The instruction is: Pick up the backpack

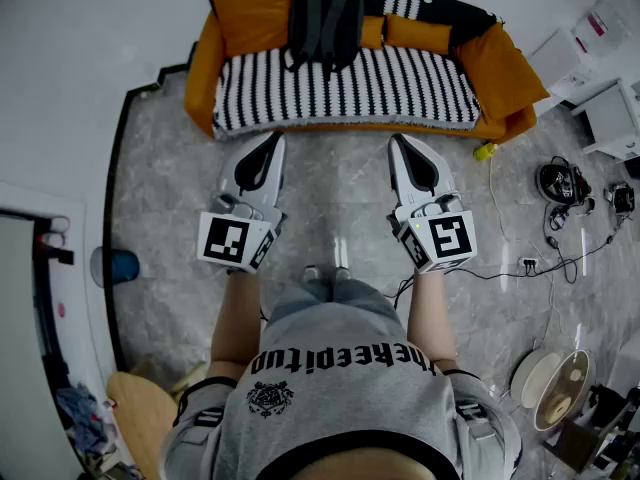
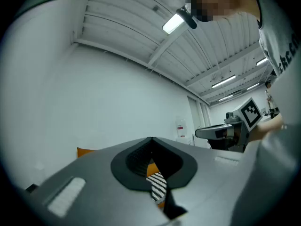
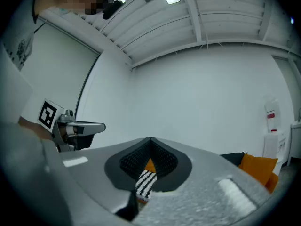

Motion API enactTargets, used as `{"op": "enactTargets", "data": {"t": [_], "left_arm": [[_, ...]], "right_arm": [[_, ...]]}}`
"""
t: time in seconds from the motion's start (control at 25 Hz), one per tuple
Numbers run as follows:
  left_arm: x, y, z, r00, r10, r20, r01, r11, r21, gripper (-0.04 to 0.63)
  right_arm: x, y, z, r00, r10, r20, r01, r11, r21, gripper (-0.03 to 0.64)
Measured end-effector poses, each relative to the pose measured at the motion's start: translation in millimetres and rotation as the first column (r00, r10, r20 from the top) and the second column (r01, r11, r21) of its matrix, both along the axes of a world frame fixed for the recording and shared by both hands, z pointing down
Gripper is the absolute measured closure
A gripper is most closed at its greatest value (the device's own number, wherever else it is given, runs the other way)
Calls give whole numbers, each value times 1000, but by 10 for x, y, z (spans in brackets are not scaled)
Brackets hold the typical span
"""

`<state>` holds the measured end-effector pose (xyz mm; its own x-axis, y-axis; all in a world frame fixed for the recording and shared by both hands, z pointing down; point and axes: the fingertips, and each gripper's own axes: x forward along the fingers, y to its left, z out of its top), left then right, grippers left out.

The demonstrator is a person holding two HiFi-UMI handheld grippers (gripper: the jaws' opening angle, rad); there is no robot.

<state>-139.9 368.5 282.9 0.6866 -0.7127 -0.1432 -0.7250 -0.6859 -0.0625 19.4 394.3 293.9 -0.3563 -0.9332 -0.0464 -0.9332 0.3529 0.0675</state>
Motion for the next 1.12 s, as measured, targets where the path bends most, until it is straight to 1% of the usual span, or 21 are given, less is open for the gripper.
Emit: {"op": "enactTargets", "data": {"t": [0.4, 0.72, 0.92, 1.12], "left_arm": [[-150, -149, -7, 1000, 9, -1, -9, 1000, 4, 586], [-357, -269, 40, 1000, 26, -6, -26, 1000, 8, 586], [-412, -330, 32, 999, 33, -16, -33, 999, 15, 586], [-419, -433, 23, 999, 32, -7, -32, 999, 21, 586]], "right_arm": [[-153, -135, -23, 1000, 15, -2, -15, 1000, 7, 615], [-234, -207, -46, 998, 59, 4, -59, 997, 42, 615], [-207, -222, -32, 997, 80, 13, -81, 996, 33, 615], [-235, -357, -23, 998, 66, 17, -67, 997, 36, 615]]}}
